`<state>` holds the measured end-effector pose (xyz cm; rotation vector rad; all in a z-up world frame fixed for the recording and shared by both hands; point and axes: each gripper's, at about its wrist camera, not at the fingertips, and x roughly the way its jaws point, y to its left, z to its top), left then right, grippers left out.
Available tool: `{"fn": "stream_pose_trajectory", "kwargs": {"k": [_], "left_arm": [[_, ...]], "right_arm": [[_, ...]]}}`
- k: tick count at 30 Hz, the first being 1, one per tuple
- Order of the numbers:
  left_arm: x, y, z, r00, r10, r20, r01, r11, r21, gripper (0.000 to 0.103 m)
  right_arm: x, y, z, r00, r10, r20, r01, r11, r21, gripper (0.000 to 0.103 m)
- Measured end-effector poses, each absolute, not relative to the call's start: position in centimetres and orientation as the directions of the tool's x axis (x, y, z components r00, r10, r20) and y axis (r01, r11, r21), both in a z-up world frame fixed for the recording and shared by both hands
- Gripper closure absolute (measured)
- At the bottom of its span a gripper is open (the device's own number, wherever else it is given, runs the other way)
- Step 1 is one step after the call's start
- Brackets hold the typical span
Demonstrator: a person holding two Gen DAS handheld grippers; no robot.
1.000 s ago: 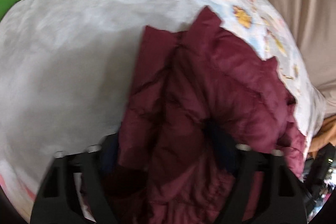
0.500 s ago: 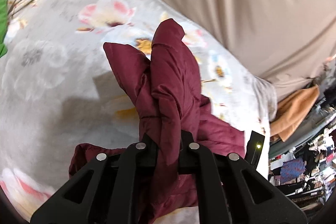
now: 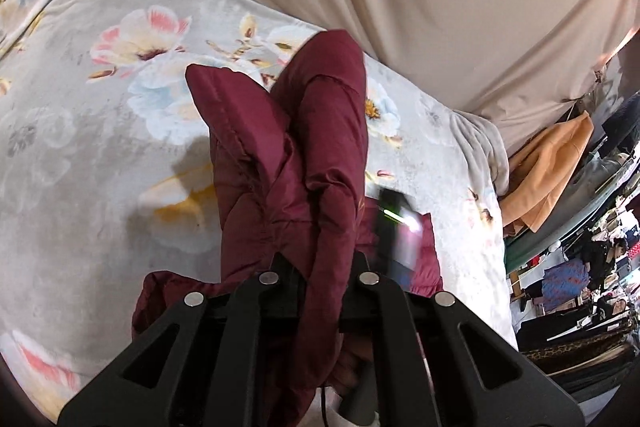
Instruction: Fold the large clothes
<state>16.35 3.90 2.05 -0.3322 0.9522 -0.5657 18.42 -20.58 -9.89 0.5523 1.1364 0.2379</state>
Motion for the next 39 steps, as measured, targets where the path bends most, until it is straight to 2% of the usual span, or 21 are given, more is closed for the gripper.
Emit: {"fn": "stream_pose_trajectory", "kwargs": {"k": [4, 8, 12, 16, 20, 23, 25, 28, 30, 32, 39], "left_arm": [[16.3, 3.6, 2.2, 0.449, -0.588, -0.672, 0.294, 0.808, -0.51, 0.096], [15.9, 2.8, 2.4, 0.446, -0.579, -0.683, 0.294, 0.815, -0.499, 0.096], [15.4, 1.2, 2.3, 0.423, -0.574, -0.702, 0.298, 0.819, -0.491, 0.096], [14.2, -2.1, 1.9, 0.392, -0.575, -0.718, 0.341, 0.816, -0.468, 0.096], [13.5, -5.9, 0.6, 0.353, -0.575, -0.738, 0.371, 0.81, -0.453, 0.096], [13.3, -8.0, 0.2, 0.34, -0.57, -0.748, 0.379, 0.811, -0.445, 0.096], [13.2, -8.8, -0.1, 0.34, -0.562, -0.754, 0.383, 0.815, -0.434, 0.096], [13.0, -10.0, -0.5, 0.334, -0.554, -0.763, 0.372, 0.821, -0.433, 0.096], [12.7, -11.0, -0.6, 0.34, -0.538, -0.771, 0.375, 0.83, -0.414, 0.096], [12.3, -12.0, -0.6, 0.343, -0.525, -0.779, 0.382, 0.836, -0.395, 0.096], [9.5, -16.9, -1.0, 0.32, -0.515, -0.795, 0.446, 0.822, -0.353, 0.096]], "right_arm": [[11.1, -23.9, -6.6, 0.472, 0.449, -0.759, 0.058, 0.843, 0.535, 0.098], [6.0, -23.2, -8.0, 0.419, 0.541, -0.729, 0.035, 0.793, 0.608, 0.099], [6.5, -20.3, -11.6, 0.355, 0.57, -0.741, 0.04, 0.783, 0.621, 0.098], [8.4, -20.0, -14.1, 0.339, 0.644, -0.686, 0.066, 0.711, 0.7, 0.103], [9.0, -20.8, -14.5, 0.347, 0.691, -0.635, 0.087, 0.65, 0.755, 0.103], [5.7, -24.4, -11.7, 0.44, 0.649, -0.62, 0.098, 0.652, 0.752, 0.103], [1.9, -28.7, -8.9, 0.548, 0.545, -0.635, 0.121, 0.699, 0.705, 0.102], [-1.9, -35.7, -7.4, 0.636, 0.349, -0.688, 0.287, 0.721, 0.631, 0.1], [-2.0, -39.3, -8.5, 0.643, 0.28, -0.712, 0.381, 0.69, 0.615, 0.099], [-0.2, -40.1, -9.7, 0.623, 0.287, -0.728, 0.4, 0.683, 0.611, 0.099], [6.4, -36.8, -12.5, 0.563, 0.404, -0.72, 0.272, 0.733, 0.624, 0.1]]}}
